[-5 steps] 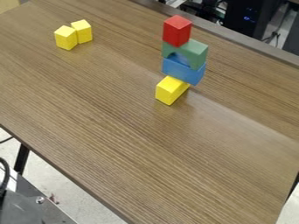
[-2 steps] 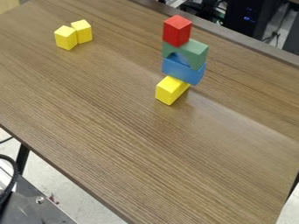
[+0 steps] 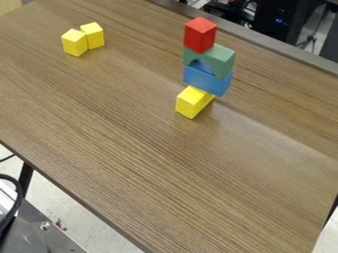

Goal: Pick up the red cube on the table and put it next to the red cube on the green arch

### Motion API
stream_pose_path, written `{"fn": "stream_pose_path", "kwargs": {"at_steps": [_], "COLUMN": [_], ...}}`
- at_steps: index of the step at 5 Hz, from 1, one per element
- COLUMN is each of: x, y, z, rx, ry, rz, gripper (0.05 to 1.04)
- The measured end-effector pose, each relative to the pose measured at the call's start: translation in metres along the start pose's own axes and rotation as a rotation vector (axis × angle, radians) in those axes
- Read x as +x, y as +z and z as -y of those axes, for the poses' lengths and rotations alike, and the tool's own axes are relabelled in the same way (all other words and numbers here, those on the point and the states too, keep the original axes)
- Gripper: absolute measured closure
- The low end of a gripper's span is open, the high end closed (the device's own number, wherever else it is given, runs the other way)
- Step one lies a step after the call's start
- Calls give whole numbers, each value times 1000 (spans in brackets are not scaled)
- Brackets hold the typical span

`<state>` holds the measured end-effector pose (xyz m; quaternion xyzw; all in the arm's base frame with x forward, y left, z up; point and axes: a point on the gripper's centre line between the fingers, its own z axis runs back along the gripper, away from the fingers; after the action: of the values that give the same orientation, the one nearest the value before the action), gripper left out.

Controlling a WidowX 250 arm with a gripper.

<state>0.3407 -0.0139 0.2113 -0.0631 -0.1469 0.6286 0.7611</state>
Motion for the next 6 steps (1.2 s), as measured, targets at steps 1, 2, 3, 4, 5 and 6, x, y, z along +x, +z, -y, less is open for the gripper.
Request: {"fn": "stream_pose_path", "kwargs": {"at_steps": [1,2,3,4,5,6], "x": [-3,-3,-3,-4,-4,-5], "y": [-9,-16,-19,-30,-32,-40], "z": [-5,-5,-4,-5,-6,-7], "rx": [16,26,22,53,67,91], "ry": [11,47,62,90,120,135], "rz": [8,11,11,13,15,16], "gripper": [528,528,528,528,528,528]}}
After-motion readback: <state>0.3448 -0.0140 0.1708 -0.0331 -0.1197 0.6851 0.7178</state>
